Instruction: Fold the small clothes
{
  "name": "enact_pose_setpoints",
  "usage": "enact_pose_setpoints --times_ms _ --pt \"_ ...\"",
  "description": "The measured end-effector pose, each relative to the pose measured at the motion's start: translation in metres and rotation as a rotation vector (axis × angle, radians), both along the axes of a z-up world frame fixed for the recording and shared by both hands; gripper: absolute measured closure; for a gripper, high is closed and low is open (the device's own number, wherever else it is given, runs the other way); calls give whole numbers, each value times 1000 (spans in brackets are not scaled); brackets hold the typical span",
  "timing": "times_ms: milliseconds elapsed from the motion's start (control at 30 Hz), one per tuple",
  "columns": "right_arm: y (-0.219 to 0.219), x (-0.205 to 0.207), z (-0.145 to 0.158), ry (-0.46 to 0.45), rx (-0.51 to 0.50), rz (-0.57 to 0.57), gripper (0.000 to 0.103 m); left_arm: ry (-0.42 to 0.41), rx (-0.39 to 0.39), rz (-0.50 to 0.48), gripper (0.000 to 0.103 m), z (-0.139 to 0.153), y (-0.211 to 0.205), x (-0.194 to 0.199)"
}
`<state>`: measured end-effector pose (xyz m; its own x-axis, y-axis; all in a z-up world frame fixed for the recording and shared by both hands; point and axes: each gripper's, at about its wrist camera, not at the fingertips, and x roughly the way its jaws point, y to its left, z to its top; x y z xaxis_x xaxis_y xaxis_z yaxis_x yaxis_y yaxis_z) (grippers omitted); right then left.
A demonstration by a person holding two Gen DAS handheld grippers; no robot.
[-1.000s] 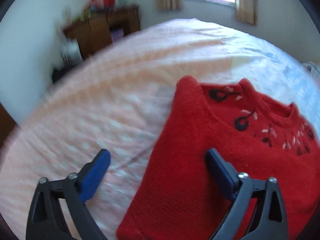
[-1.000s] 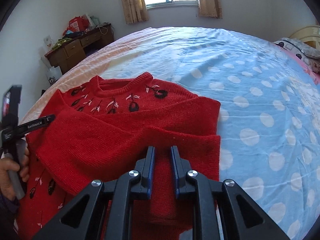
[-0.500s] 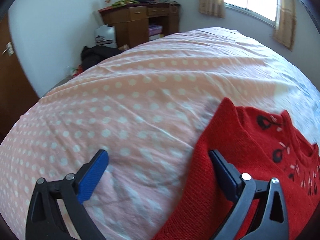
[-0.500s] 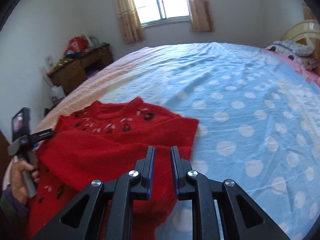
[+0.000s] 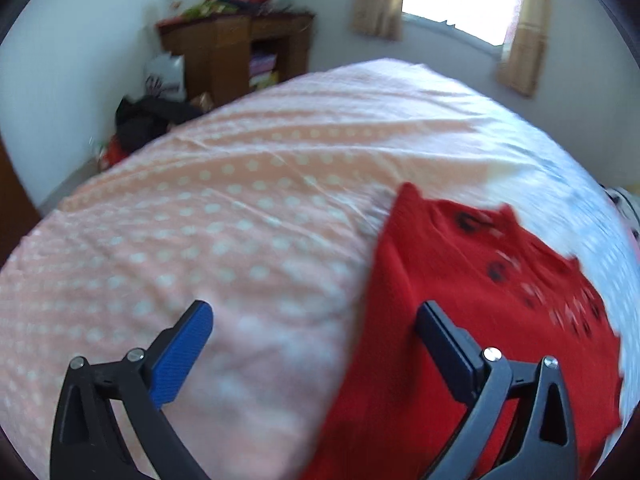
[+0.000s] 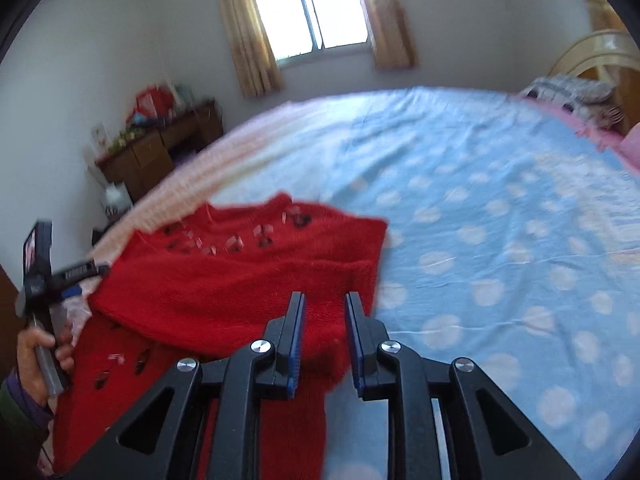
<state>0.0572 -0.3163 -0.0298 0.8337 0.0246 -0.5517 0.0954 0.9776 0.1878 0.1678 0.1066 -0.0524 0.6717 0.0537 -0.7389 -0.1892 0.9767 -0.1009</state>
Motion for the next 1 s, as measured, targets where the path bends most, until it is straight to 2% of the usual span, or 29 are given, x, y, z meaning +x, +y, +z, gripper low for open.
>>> enact_pose_setpoints --times_ms 100,200,267,300,367,433,633,733,800,900,1000 --pt "-5 -58 33 -122 -8 -42 64 -50 53 -87 0 12 2 -50" --pt "-20 -120 66 -293 144 -8 50 -98 73 -173 0 19 9 -107" --pt "-26 -153 81 -374 259 37 39 -96 82 -203 0 19 16 -137" --pt "-28 -169 87 -403 307 63 39 -91 79 -212 0 18 19 -149" --pt "-24 -191 94 -424 330 112 39 -78 52 -238 0 16 24 -174" --pt "-14 -212 97 -401 316 174 39 -54 28 -267 0 12 30 -192" --pt "6 -280 103 -265 279 341 39 -13 21 -315 0 0 40 -233" --pt "10 -319 112 -242 260 422 39 15 18 -344 0 -12 42 -252" --pt "16 -344 114 -243 212 454 39 32 15 -359 0 -22 42 -261" --pt "25 -343 98 -212 129 411 39 54 8 -363 0 -33 37 -265" --pt "34 -300 55 -45 143 319 39 48 -11 -363 1 -36 34 -267"
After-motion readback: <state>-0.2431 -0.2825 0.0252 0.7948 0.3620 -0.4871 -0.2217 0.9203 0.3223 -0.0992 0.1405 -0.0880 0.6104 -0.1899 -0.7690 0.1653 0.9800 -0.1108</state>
